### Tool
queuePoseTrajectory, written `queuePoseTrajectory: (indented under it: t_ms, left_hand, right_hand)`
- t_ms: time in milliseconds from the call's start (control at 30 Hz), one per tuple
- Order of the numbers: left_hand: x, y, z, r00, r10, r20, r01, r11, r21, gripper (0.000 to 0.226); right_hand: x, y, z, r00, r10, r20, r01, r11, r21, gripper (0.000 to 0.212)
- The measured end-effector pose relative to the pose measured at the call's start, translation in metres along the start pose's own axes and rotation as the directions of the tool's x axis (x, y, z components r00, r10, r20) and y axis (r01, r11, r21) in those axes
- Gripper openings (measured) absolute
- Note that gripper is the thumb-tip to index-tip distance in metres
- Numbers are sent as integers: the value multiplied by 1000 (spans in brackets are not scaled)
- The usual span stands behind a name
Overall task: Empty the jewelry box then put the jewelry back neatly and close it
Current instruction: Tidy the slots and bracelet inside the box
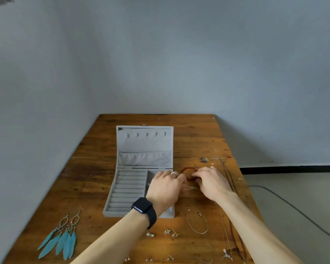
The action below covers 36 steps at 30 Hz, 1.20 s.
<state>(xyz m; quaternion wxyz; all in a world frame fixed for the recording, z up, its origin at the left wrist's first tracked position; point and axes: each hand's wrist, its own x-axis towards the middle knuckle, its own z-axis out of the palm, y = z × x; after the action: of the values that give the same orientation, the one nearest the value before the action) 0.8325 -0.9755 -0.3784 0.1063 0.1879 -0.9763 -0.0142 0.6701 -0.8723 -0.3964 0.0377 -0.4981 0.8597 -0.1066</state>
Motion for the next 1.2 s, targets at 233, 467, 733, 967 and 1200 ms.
queuePoseTrajectory:
  t_ms: [233,467,733,967,1200]
  left_hand:
    - [4,-48,-35,952,-306,-12,287,904,-316,13]
    - [-4,-72,-40,956,-260,-134,238,958,-161,17]
    - [-12,-71,-24,979,-48,-199,32,996,-83,11]
    - [-38,-92,-9,998,-62,-20,61,997,-57,23]
    - [-76,-91,-13,973,-203,-109,183,968,-171,39]
  right_hand:
    - [-13,-15,16,981,143,-128,-141,990,19,25]
    - [-24,-28,43,931,283,-229,-249,954,165,24]
    - [-30,-24,43,937,245,-248,-179,949,259,16]
    - [-34,-26,30,946,212,-246,-159,962,220,16]
    - [-36,-29,3,945,319,-69,-269,882,386,17]
